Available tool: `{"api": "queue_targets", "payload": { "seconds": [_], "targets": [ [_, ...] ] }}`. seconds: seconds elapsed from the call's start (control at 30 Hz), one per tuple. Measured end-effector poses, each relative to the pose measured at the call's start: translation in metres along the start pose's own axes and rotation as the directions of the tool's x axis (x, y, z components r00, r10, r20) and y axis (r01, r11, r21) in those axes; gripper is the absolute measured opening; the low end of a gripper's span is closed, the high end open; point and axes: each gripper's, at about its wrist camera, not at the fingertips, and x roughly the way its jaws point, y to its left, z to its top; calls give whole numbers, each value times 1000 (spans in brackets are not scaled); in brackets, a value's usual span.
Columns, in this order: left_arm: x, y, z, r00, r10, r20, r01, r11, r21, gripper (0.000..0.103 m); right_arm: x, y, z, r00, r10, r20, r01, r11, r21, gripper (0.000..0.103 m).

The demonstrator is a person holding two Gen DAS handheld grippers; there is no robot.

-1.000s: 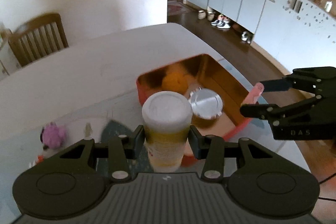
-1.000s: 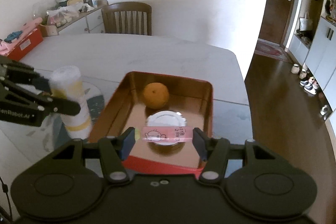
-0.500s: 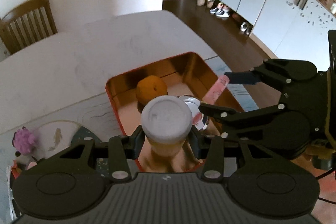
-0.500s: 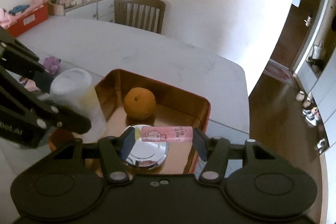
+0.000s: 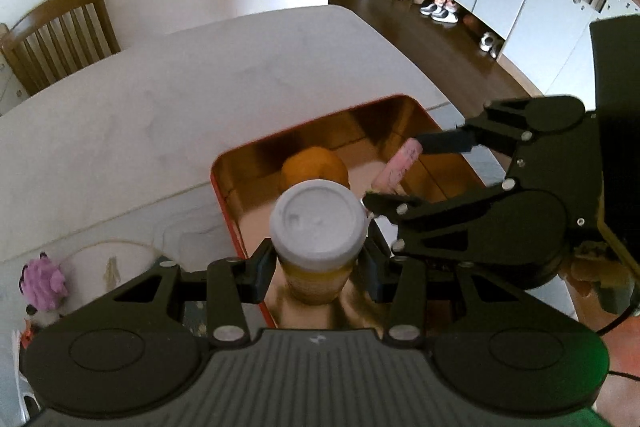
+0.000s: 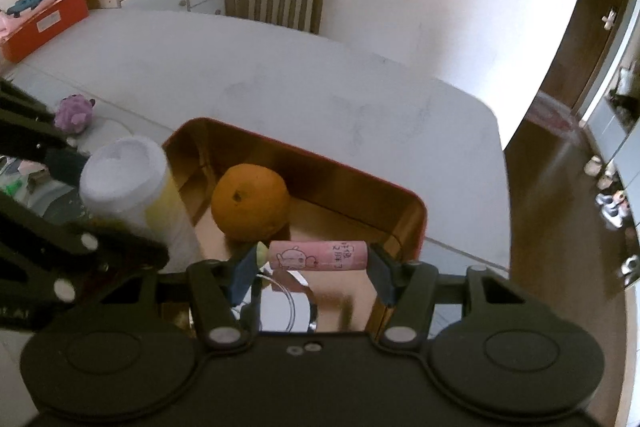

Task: Organize rigid objects
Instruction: 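Carry the bottle toward the red box with the left tool while the right tool drops the pink stick in, then lower the white bottle upright into the red box and open the left tool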

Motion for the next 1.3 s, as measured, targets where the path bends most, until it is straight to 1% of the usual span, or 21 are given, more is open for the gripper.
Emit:
{"api": "queue_targets", "payload": {
  "seconds": [0.1,0.23,0.3,0.4,0.53,0.6,0.63,0.7,0.77,0.83,0.9,1.13,1.3],
  "targets": [
    [3,3,5,1000,14,15,-15,1000,2,44,4,0,-1,1000,-1,-21,0,1000,-19,59],
    [7,7,8,1000,9,30,-9,1000,-7,44,5,-1,-1,1000,9,-12,-9,1000,-4,60],
    [9,7,9,999,24,38,-24,1000,3,44,6,0,0,1000,-13,-2,13,1000,-1,61],
    [13,10,11,998,44,41,-44,999,-15,44,7,0,0,1000,-16,0,16,1000,2,63],
    [17,13,13,998,48,36,-47,999,-25,45,-1,0,-4,1000,-9,5,9,1000,16,64],
    [17,15,13,999,40,36,-39,999,-38,45,-6,0,-6,1000,-4,6,4,1000,21,69],
    [17,15,13,999,39,37,-38,999,-38,45,-14,0,-9,1000,3,15,-4,999,33,70],
    [15,16,12,999,31,37,-29,999,-46,45,-17,1,-10,1000,8,17,-9,999,39,70],
    [13,16,11,999,20,43,-17,998,-52,47,-23,1,-11,1000,13,18,-14,998,53,70],
    [11,16,10,999,12,45,-10,999,-52,55,-29,1,-12,1000,16,22,-18,998,66,72],
    [7,16,8,998,19,52,-16,999,-51,60,-34,2,-14,1000,15,24,-17,997,77,72],
    [-12,16,-2,997,21,77,-16,998,-67,60,-50,3,-21,999,17,32,-21,991,134,74],
    [-32,18,-10,993,28,111,-20,998,-67,60,-64,15,-21,999,11,44,-19,984,175,75]
  ]
}}
